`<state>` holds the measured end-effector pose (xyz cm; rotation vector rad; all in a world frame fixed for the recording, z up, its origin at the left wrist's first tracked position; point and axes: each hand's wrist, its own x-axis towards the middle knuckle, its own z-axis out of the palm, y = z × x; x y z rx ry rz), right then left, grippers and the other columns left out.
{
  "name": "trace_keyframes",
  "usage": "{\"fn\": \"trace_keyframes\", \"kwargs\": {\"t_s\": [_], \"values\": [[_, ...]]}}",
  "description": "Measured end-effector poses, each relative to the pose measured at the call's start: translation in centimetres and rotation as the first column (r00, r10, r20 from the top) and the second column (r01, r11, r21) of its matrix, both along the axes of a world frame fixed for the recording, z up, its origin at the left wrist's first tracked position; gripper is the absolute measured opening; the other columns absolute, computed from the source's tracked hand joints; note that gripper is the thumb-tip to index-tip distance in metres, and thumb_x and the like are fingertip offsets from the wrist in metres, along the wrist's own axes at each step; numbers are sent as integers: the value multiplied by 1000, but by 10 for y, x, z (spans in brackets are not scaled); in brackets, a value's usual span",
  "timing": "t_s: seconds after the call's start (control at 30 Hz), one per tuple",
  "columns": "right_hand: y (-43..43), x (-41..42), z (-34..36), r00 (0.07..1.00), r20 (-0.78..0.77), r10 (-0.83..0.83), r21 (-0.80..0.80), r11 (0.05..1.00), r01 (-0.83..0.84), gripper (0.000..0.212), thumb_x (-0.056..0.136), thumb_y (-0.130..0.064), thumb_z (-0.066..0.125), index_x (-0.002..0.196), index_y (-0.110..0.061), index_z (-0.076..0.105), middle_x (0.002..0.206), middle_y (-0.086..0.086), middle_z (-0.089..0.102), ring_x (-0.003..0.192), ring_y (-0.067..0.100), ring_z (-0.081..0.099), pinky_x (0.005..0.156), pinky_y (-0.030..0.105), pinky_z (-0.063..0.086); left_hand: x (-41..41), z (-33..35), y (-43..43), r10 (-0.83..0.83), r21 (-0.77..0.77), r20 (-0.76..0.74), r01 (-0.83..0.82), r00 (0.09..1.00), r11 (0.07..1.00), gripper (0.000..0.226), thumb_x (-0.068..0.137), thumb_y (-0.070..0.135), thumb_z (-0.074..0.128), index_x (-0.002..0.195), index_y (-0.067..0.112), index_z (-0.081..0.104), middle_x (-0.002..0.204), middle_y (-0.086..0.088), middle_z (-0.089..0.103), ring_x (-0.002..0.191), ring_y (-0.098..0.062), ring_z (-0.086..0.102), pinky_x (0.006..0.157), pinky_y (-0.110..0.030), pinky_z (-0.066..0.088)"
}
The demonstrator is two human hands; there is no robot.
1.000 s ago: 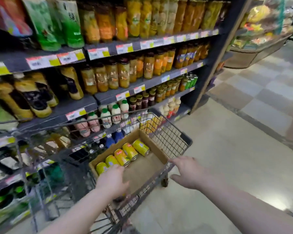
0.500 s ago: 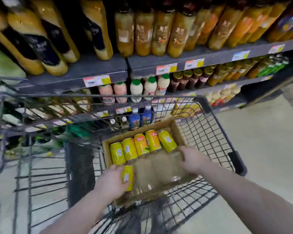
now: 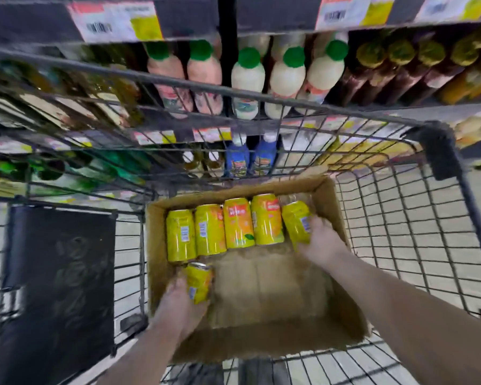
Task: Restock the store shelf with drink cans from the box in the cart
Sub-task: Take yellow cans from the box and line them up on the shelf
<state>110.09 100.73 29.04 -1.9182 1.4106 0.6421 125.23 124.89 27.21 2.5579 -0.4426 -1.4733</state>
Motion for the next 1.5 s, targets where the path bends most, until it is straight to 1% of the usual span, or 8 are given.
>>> {"fn": "trace_keyframes", "kwargs": {"t_s": [0.3, 0.63, 0.8, 0.93, 1.07, 1.27, 1.4, 1.5], "values": [[-3, 9, -46, 983, 52, -179, -83, 980, 183, 90, 83, -36, 64, 148, -10, 8, 145, 18, 32, 128, 38, 42, 103, 43, 36, -10, -46, -3, 255, -31, 89, -253, 963, 967, 95, 56, 31, 88, 134, 15, 36, 120, -15, 60, 111, -34, 57, 95, -43, 46], [1, 10, -21, 978, 81, -191, -70, 978, 197, 81, 79, -34, 69, 141, -9, 23, 134, 21, 43, 120, 39, 47, 98, 44, 42, -18, -26, -1, 345, -139, 31, -338, 938, 931, 72, 63, 37, 83, 121, 18, 45, 108, -7, 62, 100, -29, 60, 89, -40, 48], [15, 13, 38, 971, 176, -159, -53, 984, 170, 77, 76, -37, 71, 136, -12, 30, 127, 17, 50, 115, 35, 52, 92, 39, 45, -14, 28, -5, 411, -229, 46, -391, 910, 891, 56, 65, 39, 82, 101, 26, 41, 83, 8, 59, 76, -16, 61, 66, -28, 42], [21, 22, 93, 944, 301, -135, -35, 988, 152, 73, 73, -37, 73, 132, -15, 37, 122, 11, 57, 113, 30, 56, 86, 33, 44, -7, 81, -12, 499, -333, 9, -468, 867, 819, 50, 65, 33, 84, 97, 23, 45, 81, 2, 64, 69, -14, 62, 54, -27, 50], [29, 32, 150, 894, 439, -88, -39, 992, 117, 66, 71, -33, 74, 127, -18, 42, 105, 0, 61, 101, 22, 58, 69, 19, 32, 1, 143, -15, 562, -431, 0, -507, 827, 746, 54, 63, 35, 84, 101, 19, 49, 90, -6, 65, 84, -27, 63, 80, -43, 53], [47, 54, 227, 796, 605, 35, -67, 998, 7, 70, 69, -32, 76, 129, -18, 43, 105, -5, 57, 103, 20, 58, 77, 23, 38, 8, 232, -3, 683, -563, -15, -571, 730, 597, 52, 68, 31, 83, 105, 19, 49, 99, -8, 64, 88, -26, 63, 82, -40, 53], [63, 78, 280, 702, 702, 122, -105, 992, -67, 64, 70, -33, 76, 125, -29, 42, 83, -25, 45, 82, 7, 49, 59, 7, 31, 16, 288, 13, 765, -653, -65, -607, 641, 453, 44, 68, 26, 84, 98, 15, 53, 93, -11, 66, 84, -28, 65, 79, -44, 54], [79, 99, 318, 618, 768, 166, -96, 985, -145, 64, 71, -30, 76, 127, -28, 44, 86, -22, 48, 84, 7, 50, 69, 15, 35, 22, 331, 32, 797, -717, -171, -628, 579, 303, 42, 68, 23, 84, 98, 17, 54, 95, -15, 67, 83, -30, 67, 75, -47, 56]]}}
